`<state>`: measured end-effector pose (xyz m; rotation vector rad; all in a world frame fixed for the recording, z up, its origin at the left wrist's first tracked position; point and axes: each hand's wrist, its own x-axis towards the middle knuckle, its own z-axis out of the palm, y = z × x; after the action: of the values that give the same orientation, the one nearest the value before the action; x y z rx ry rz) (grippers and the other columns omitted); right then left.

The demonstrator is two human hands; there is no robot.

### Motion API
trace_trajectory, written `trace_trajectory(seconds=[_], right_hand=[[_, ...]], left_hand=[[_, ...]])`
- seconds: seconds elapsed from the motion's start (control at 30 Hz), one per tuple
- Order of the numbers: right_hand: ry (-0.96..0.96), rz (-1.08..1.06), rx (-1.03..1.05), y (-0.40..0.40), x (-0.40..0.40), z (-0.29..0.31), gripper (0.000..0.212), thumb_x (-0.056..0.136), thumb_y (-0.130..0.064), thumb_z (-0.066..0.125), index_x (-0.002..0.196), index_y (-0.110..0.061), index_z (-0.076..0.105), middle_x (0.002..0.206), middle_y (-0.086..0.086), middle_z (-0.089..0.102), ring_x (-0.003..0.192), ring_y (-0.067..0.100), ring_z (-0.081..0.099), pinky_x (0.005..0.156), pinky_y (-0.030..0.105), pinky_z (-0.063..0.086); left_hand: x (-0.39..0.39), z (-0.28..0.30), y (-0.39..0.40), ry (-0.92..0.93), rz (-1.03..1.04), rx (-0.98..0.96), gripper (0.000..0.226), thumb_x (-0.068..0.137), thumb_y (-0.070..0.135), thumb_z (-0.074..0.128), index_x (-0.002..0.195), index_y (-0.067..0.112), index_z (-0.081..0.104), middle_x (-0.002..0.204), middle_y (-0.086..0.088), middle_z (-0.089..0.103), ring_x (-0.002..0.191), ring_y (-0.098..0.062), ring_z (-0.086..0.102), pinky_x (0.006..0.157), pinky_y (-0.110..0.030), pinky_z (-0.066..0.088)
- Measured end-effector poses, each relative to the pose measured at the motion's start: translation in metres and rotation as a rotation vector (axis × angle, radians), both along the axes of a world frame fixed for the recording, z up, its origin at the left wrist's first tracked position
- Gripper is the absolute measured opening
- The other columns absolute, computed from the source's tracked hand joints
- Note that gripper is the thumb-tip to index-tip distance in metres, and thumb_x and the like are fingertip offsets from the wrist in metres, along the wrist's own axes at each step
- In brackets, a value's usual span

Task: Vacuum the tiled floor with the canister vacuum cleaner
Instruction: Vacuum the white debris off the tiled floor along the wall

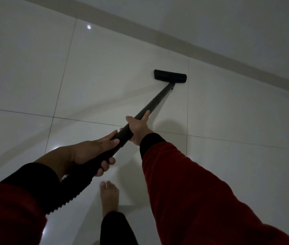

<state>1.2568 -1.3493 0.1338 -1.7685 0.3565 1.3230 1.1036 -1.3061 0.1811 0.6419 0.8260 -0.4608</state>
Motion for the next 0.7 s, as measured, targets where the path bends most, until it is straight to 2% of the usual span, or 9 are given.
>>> trace_trajectory(seconds=[0.13, 0.33, 0.47, 0.63, 0.7], right_hand=[[-0.02, 0.039, 0.015, 0.03, 0.021, -0.003, 0.09, 0.097, -0.012, 0.05, 0.146, -0.051, -0.014, 0.092, 0.004, 0.047, 0.072, 0.024, 0.062, 0.076, 0.044, 0.055], [-0.017, 0.077, 0.006, 0.074, 0.035, -0.004, 0.089, 0.097, -0.013, 0.05, 0.145, -0.053, -0.013, 0.12, 0.013, 0.043, 0.086, 0.029, 0.066, 0.077, 0.045, 0.054], [-0.024, 0.143, -0.001, 0.098, 0.023, -0.001, 0.089, 0.097, -0.013, 0.05, 0.146, -0.052, -0.013, 0.111, 0.01, 0.041, 0.075, 0.025, 0.063, 0.076, 0.042, 0.054], [0.002, 0.223, -0.003, 0.115, -0.03, 0.003, 0.089, 0.097, -0.014, 0.049, 0.144, -0.053, -0.015, 0.094, 0.003, 0.045, 0.086, 0.027, 0.064, 0.083, 0.045, 0.055], [0.009, 0.262, 0.003, 0.116, -0.061, 0.007, 0.088, 0.097, -0.014, 0.048, 0.145, -0.052, -0.016, 0.093, 0.003, 0.046, 0.097, 0.03, 0.066, 0.083, 0.044, 0.055]], left_hand=[[0.018, -0.005, 0.025, 0.001, 0.047, -0.004, 0.052, 0.096, 0.04, 0.045, 0.14, 0.057, 0.025, 0.062, -0.003, 0.05, 0.043, -0.01, 0.042, 0.04, -0.021, 0.042], [0.033, -0.013, 0.052, -0.009, 0.161, -0.01, 0.052, 0.096, 0.038, 0.046, 0.14, 0.056, 0.026, 0.063, -0.004, 0.049, 0.042, -0.009, 0.043, 0.039, -0.021, 0.042], [0.018, -0.014, 0.065, -0.018, 0.223, -0.01, 0.052, 0.096, 0.037, 0.047, 0.14, 0.056, 0.027, 0.061, -0.003, 0.05, 0.041, -0.009, 0.044, 0.039, -0.02, 0.043], [-0.032, -0.006, 0.071, -0.004, 0.266, 0.031, 0.052, 0.096, 0.038, 0.047, 0.14, 0.057, 0.027, 0.061, -0.004, 0.051, 0.042, -0.01, 0.044, 0.04, -0.021, 0.043], [-0.062, 0.0, 0.067, -0.001, 0.272, 0.048, 0.052, 0.096, 0.039, 0.046, 0.14, 0.058, 0.025, 0.063, -0.004, 0.05, 0.043, -0.01, 0.045, 0.041, -0.021, 0.044]])
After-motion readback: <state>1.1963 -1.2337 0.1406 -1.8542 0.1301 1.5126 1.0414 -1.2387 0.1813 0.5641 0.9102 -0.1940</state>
